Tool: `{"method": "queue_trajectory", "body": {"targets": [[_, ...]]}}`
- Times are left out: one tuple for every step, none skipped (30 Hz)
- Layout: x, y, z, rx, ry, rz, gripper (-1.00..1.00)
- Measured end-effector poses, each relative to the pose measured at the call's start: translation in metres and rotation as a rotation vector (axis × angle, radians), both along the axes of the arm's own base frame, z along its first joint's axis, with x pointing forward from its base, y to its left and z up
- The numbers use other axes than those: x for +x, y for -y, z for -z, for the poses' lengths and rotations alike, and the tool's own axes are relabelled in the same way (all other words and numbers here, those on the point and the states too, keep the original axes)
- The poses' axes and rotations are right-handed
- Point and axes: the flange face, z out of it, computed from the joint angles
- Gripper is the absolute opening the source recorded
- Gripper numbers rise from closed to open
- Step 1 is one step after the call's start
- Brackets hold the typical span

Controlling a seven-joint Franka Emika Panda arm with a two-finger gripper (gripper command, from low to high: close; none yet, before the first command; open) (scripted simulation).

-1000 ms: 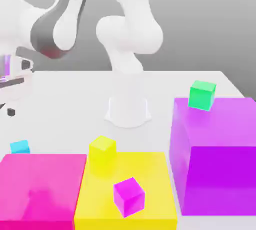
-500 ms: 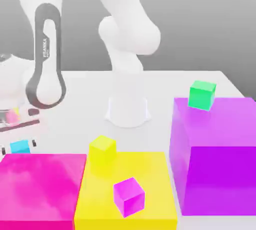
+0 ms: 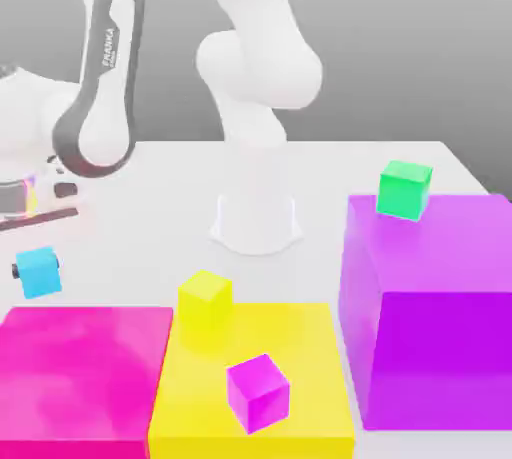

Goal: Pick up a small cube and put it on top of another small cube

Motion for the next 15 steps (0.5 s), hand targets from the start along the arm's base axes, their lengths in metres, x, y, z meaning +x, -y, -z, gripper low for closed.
{"method": "queue_trajectory", "body": {"targets": [[0.009,-0.015,-0.009,0.002,0.002,-0.015,-1.0],[0.015,-0.027,-0.017,0.003,0.003,-0.018,-1.0],[0.019,-0.039,-0.025,0.004,0.004,-0.02,-1.0],[0.024,-0.053,-0.033,0.005,0.004,-0.026,-1.0],[0.029,-0.067,-0.04,0.005,0.004,-0.036,-1.0],[0.034,-0.082,-0.047,0.006,0.004,-0.046,-1.0],[0.037,-0.098,-0.054,0.006,0.003,-0.057,-1.0],[0.04,-0.113,-0.06,0.005,0.002,-0.069,-1.0],[0.042,-0.129,-0.066,0.004,0.001,-0.08,-1.0],[0.043,-0.144,-0.072,0.003,-0.001,-0.091,-1.0],[0.043,-0.159,-0.077,0.001,-0.003,-0.102,-1.0],[0.043,-0.174,-0.082,-0.001,-0.004,-0.113,-1.0],[0.041,-0.189,-0.087,-0.003,-0.006,-0.124,-1.0],[0.04,-0.203,-0.09,-0.006,-0.008,-0.134,-1.0],[0.039,-0.209,-0.086,-0.008,-0.01,-0.139,-1.0]]}}
